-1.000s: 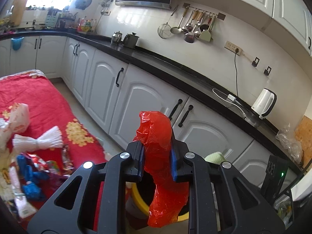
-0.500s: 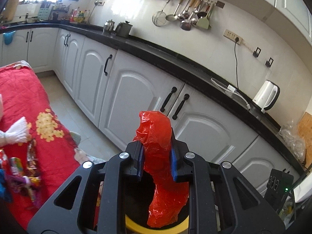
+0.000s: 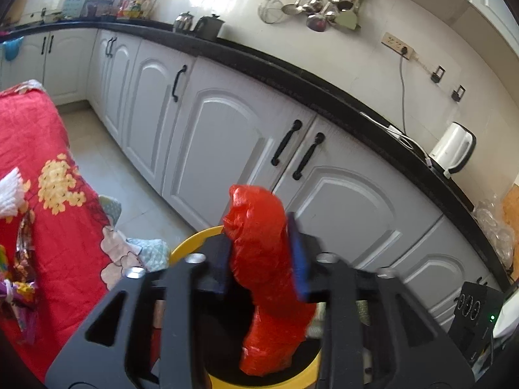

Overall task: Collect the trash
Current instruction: 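Open the right tool over the bin while the left tool drops the red bag in, then move both open tools back over the table, then grasp the tied white plastic bag with the left tool while the right tool grasps the purple wrapper, then lift the white bag with the left tool while the right tool carries the wrapper over the bin, then open the left tool dropping the white bag in the bin while the right tool releases the wrapper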

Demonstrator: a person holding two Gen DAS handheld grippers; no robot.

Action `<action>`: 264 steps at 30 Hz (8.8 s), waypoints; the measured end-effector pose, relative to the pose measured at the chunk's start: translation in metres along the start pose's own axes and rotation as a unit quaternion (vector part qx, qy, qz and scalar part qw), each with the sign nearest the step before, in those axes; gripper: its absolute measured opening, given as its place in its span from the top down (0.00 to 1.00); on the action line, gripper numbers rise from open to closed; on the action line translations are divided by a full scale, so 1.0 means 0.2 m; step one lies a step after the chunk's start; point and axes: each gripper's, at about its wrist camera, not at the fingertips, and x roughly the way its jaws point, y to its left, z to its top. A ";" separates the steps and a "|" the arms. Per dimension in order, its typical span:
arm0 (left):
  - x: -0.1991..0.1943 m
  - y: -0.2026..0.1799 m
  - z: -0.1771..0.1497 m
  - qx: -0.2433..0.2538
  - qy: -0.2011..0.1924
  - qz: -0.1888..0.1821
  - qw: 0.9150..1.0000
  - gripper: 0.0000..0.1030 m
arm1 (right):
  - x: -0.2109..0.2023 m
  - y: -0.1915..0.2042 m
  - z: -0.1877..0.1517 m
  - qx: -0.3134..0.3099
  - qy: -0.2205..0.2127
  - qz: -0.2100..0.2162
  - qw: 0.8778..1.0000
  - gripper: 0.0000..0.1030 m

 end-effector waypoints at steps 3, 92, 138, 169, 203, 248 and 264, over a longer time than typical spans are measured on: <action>-0.01 0.03 0.00 -0.010 -0.001 0.005 1.000 0.46 | -0.01 -0.01 0.01 0.006 -0.006 -0.002 1.000 0.52; -0.95 1.58 0.17 -0.080 0.044 0.278 0.956 0.11 | 0.64 1.56 -0.12 -0.312 0.104 0.132 0.935 0.31; -1.10 1.57 0.06 -0.074 -0.003 0.248 0.966 0.75 | 0.56 1.19 -0.11 -0.170 0.109 0.135 0.970 0.67; -1.08 0.73 0.17 0.024 -0.053 0.106 0.993 0.75 | 0.25 0.84 0.11 -0.105 0.028 0.126 0.986 0.72; -0.49 0.16 -0.02 0.114 0.050 0.039 0.991 0.75 | -0.02 0.19 0.17 -0.013 -0.039 0.042 0.998 0.72; 0.03 0.04 -0.33 0.139 0.177 0.063 0.972 0.49 | 0.12 -0.05 0.01 0.049 0.004 0.020 0.999 0.52; -0.24 0.11 -0.24 0.119 0.102 0.089 0.984 0.11 | 0.04 0.05 0.04 0.026 -0.026 0.017 0.999 0.44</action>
